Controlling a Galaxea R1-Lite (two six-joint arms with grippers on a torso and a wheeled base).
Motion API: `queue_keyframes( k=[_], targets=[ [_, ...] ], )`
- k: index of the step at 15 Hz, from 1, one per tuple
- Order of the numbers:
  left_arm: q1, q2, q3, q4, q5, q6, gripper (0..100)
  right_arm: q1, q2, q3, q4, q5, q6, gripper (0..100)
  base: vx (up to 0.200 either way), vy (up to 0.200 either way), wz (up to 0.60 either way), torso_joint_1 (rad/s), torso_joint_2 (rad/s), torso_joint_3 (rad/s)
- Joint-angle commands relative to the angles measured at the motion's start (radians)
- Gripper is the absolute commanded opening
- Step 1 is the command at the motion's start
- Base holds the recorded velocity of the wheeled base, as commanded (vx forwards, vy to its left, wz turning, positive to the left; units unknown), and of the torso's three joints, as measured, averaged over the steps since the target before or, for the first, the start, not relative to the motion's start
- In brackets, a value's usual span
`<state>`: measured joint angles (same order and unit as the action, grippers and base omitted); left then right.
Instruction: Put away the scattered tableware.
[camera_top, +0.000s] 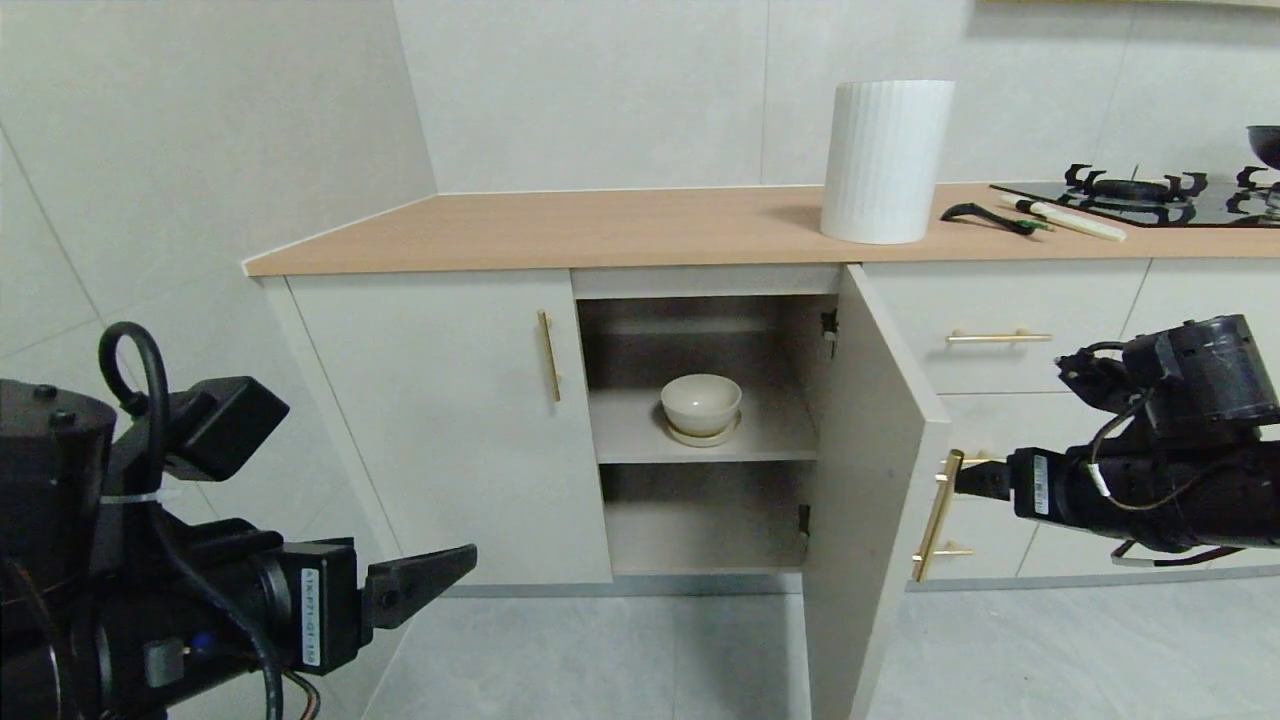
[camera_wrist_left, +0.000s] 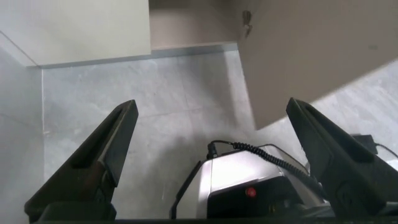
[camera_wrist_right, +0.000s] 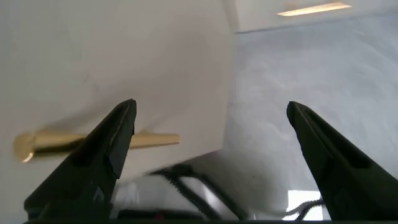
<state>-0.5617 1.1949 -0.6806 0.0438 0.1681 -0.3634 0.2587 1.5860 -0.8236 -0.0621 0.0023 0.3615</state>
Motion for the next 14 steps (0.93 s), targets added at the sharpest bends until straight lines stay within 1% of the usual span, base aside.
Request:
queue_keyframes(
  k=[1,2,4,7,9,11,12,13,14],
  targets=[
    [0.0,-0.005,0.004,-0.007,0.002,0.001,100,0.108,0.057,-0.068,0.013,-0.001,-0.021,100,0.0,0.0,0.0,0.0,0.0,0.0],
    [0.0,-0.001,0.004,-0.007,0.007,0.001,100,0.143,0.085,-0.089,0.012,-0.002,-0.021,100,0.0,0.0,0.0,0.0,0.0,0.0],
    [0.0,-0.003,0.006,-0.007,0.007,0.003,100,0.178,0.135,-0.129,0.008,-0.002,-0.024,100,0.0,0.0,0.0,0.0,0.0,0.0],
    [0.0,-0.003,0.019,-0.007,0.008,0.037,100,0.191,0.223,-0.189,0.001,0.004,-0.047,100,0.0,0.0,0.0,0.0,0.0,0.0],
    [0.0,0.002,0.021,-0.007,0.008,0.04,100,0.205,0.25,-0.193,-0.022,0.004,-0.042,100,0.0,0.0,0.0,0.0,0.0,0.0],
    [0.0,0.002,0.021,-0.007,0.008,0.04,100,0.208,0.31,-0.204,-0.13,-0.002,-0.044,100,0.0,0.0,0.0,0.0,0.0,0.0],
    [0.0,0.002,0.021,-0.007,0.008,0.04,100,0.208,0.318,-0.206,-0.145,-0.002,-0.044,100,0.0,0.0,0.0,0.0,0.0,0.0],
    [0.0,0.002,0.021,-0.005,0.008,0.04,100,0.208,0.355,-0.206,-0.205,-0.005,-0.039,100,0.0,0.0,0.0,0.0,0.0,0.0],
    [0.0,0.002,0.021,-0.007,0.008,0.04,100,0.208,0.364,-0.204,-0.225,-0.005,-0.036,100,0.0,0.0,0.0,0.0,0.0,0.0]
  ],
)
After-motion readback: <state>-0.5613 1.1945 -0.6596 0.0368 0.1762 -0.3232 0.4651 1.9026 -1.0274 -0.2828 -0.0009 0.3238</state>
